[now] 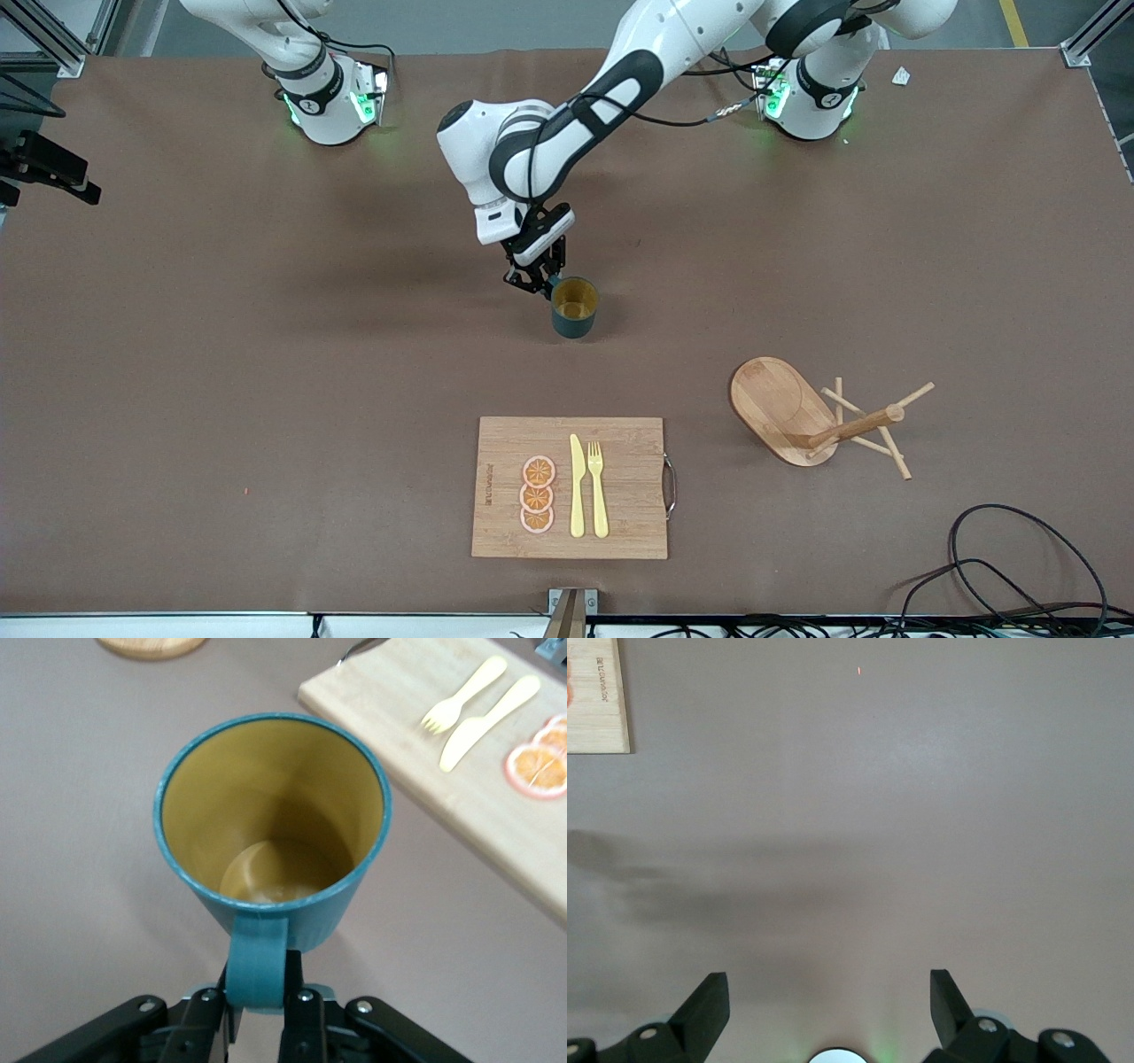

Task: Pass cup and hang on rack
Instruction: 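Lift the mug with the left gripper and carry it toward the rack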

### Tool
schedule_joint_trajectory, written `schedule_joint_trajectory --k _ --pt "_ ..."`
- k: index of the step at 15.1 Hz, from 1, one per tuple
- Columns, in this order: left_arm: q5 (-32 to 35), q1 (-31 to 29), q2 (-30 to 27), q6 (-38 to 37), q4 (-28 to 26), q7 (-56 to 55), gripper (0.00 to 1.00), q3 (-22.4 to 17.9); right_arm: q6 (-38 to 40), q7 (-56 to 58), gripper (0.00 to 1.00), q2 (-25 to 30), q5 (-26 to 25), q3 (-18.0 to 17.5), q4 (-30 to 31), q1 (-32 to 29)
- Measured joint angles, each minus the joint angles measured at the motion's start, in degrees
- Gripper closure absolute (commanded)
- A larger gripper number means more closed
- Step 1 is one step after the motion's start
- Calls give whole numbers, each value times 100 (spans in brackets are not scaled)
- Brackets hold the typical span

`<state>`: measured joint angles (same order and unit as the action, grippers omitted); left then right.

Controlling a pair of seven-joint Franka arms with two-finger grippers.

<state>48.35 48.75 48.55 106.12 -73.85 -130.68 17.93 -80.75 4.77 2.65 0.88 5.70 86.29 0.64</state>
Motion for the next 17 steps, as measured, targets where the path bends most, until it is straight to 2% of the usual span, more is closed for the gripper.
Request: schedule_joint_trajectory --k 4,7,10,17 --pt "-808 -381 -615 0 52 702 100 11 5 3 0 1 0 -1 1 0" --pt "-1891 -804 -1113 55 65 1531 100 4 5 5 0 1 0 -4 1 0" --pt "-2613 -1330 -1492 72 66 2006 100 3 5 6 0 1 -1 -5 1 0" --pt "-5380 -2879 -2107 96 59 3540 100 -8 6 6 0 2 -2 -8 1 0"
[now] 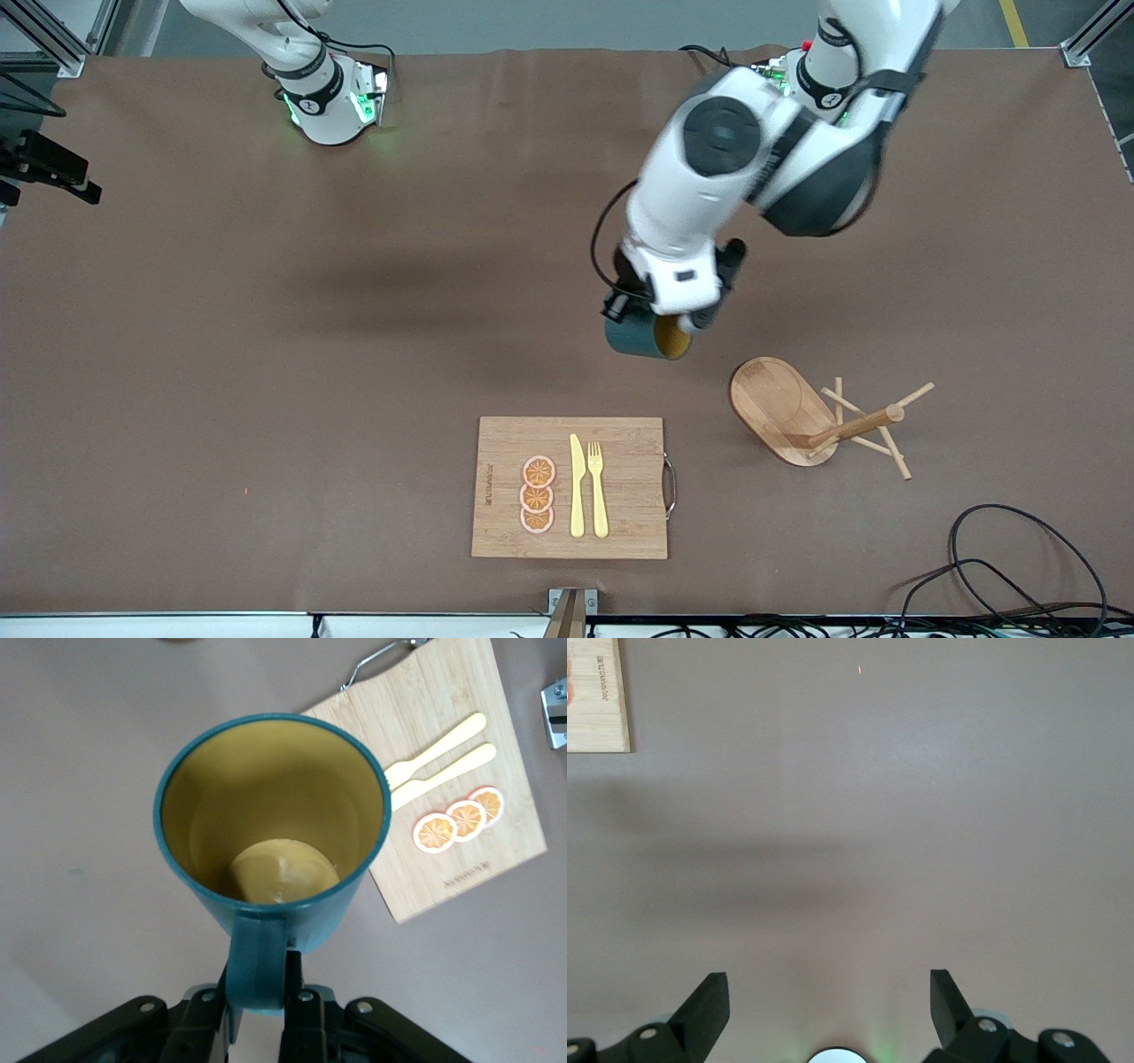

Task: Pass cup and hang on rack
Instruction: 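Lift the mug with the left gripper and carry it toward the rack, then tilt the mug and slide its handle onto a rack peg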

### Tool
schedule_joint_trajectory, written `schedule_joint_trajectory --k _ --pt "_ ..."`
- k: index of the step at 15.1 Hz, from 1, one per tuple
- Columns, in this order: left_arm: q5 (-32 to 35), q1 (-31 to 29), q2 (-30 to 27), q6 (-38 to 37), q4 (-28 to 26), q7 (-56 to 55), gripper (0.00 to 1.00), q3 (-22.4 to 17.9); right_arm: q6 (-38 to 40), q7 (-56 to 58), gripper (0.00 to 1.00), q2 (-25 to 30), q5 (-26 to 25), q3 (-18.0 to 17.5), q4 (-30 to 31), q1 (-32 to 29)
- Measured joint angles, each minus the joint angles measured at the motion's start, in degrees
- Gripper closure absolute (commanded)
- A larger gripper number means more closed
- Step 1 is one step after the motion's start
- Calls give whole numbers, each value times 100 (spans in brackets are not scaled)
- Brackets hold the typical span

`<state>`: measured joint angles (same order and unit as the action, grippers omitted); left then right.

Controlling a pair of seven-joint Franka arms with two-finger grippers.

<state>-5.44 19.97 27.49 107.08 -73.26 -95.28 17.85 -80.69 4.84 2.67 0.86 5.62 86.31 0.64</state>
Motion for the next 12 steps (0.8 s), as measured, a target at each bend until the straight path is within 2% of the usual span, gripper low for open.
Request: schedule_joint_trajectory --k 7,12 --pt "-2416 -1555 -38 -53 -52 1476 100 -3 3 1 0 0 -1 -3 1 0" --pt "-3270 -2176 -30 -273 -108 2869 100 2 4 1 0 1 -1 -4 1 0"
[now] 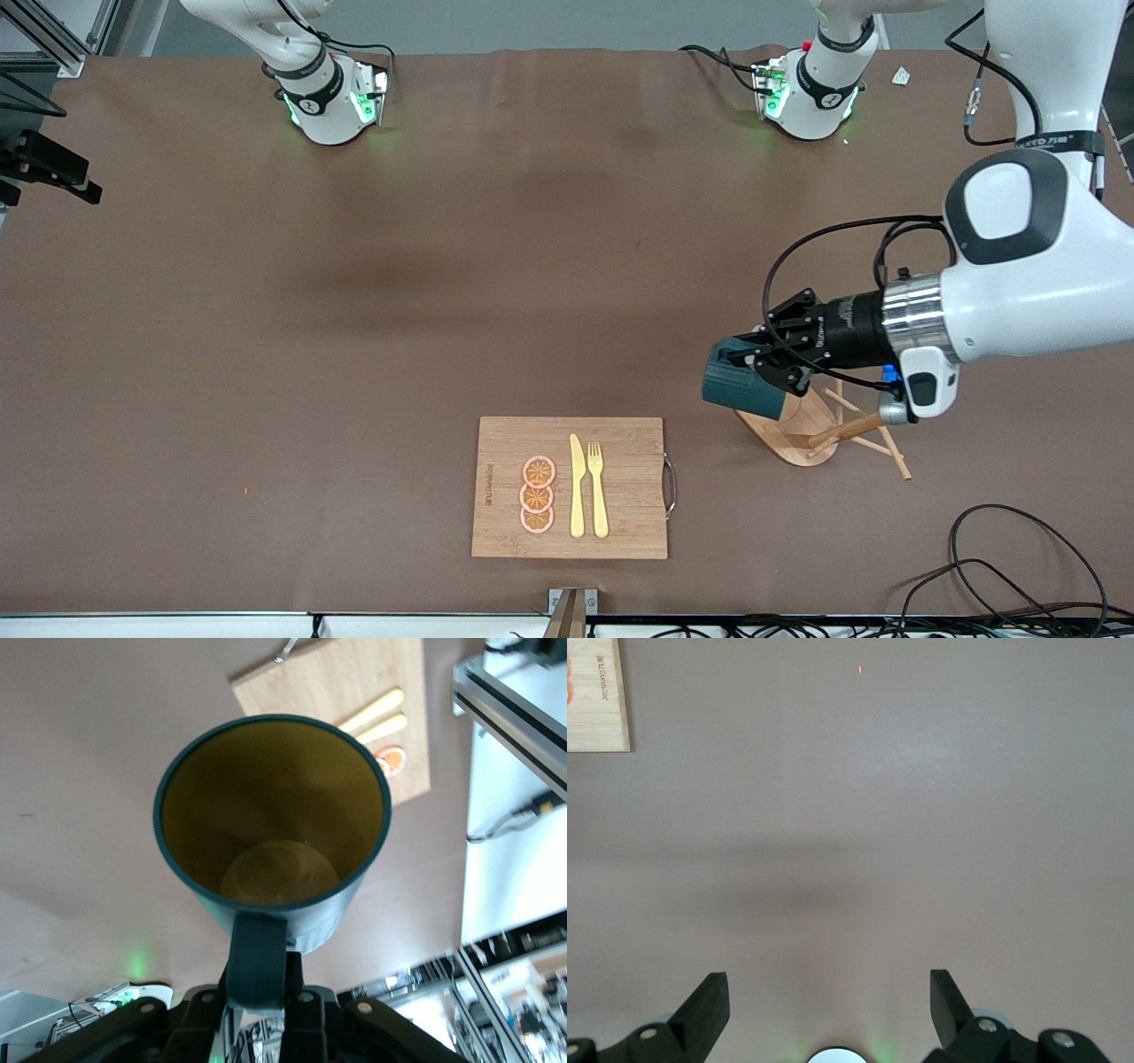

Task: Pass cup and hang on rack
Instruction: 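Tilt the mug and slide its handle onto a rack peg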

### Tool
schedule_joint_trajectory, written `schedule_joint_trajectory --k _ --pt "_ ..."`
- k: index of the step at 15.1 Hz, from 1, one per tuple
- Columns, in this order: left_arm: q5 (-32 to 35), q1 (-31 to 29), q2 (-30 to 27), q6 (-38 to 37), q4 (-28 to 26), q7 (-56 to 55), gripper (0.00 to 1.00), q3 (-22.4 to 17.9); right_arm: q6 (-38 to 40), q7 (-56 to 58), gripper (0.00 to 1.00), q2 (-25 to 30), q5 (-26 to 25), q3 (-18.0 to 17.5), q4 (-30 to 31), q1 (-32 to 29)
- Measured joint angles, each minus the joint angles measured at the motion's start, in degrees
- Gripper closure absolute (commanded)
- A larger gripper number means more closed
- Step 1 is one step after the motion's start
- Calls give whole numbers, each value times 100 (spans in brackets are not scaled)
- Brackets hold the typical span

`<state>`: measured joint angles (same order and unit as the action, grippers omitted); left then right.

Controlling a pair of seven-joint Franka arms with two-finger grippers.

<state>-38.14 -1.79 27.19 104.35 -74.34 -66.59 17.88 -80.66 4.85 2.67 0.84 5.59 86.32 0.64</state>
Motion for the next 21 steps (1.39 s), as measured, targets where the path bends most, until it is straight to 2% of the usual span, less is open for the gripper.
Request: schedule_joint_trajectory --k 3,9,21 --pt "-459 -305 70 -166 -86 527 100 -2 1 0 0 0 0 -1 0 0" --pt "-1292 -806 450 -612 -115 872 100 -2 24 -2 0 0 0 -2 1 0" --pt "-1584 -1269 984 -1349 -118 1120 100 -9 28 -2 0 0 -42 -54 1 7"
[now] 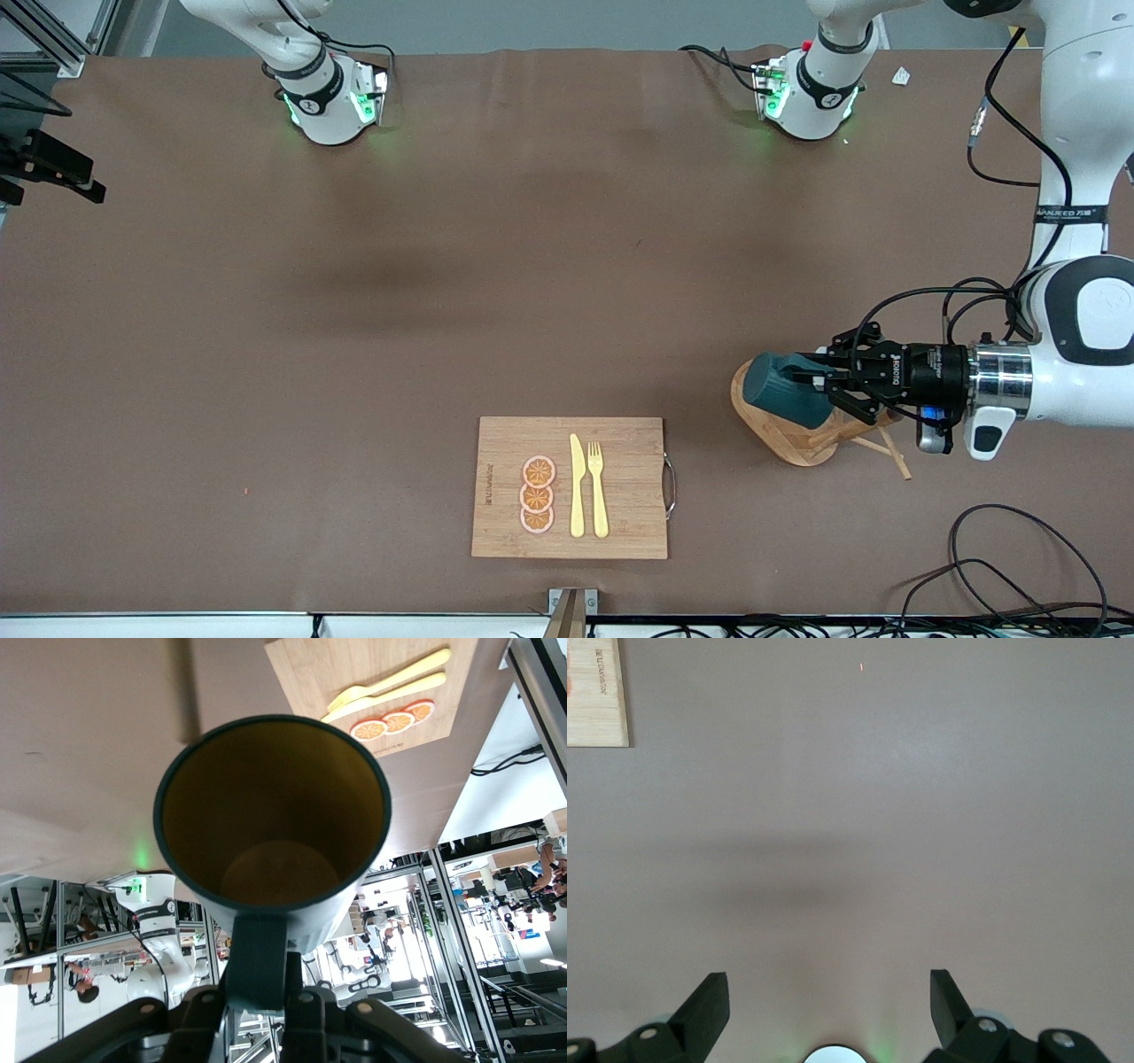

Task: Pass cup and hang on rack
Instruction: 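Tilt the mug and slide its handle onto a rack peg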

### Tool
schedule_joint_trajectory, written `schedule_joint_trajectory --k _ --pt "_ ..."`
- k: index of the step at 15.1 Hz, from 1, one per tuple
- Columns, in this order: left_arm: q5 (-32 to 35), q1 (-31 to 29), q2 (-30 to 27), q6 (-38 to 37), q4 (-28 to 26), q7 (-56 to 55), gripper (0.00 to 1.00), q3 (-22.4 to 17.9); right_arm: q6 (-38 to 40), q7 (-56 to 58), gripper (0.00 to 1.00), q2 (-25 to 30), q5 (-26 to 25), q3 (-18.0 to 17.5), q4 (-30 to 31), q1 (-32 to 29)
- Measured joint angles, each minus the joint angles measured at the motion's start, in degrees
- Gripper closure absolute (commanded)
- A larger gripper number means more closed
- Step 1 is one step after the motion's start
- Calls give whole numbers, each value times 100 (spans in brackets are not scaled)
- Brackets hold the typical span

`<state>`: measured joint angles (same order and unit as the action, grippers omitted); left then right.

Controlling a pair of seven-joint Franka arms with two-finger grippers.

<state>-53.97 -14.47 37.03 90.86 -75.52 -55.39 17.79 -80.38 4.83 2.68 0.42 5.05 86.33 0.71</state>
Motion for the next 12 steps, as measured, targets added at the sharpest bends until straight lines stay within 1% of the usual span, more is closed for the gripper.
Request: schedule_joint_trajectory --k 5,12 --pt "0 -325 108 -187 0 192 100 -2 0 0 0 0 -11 -1 0 0" --pt "-9 -443 197 -208 0 701 100 0 0 0 0 0 -14 -6 0 6"
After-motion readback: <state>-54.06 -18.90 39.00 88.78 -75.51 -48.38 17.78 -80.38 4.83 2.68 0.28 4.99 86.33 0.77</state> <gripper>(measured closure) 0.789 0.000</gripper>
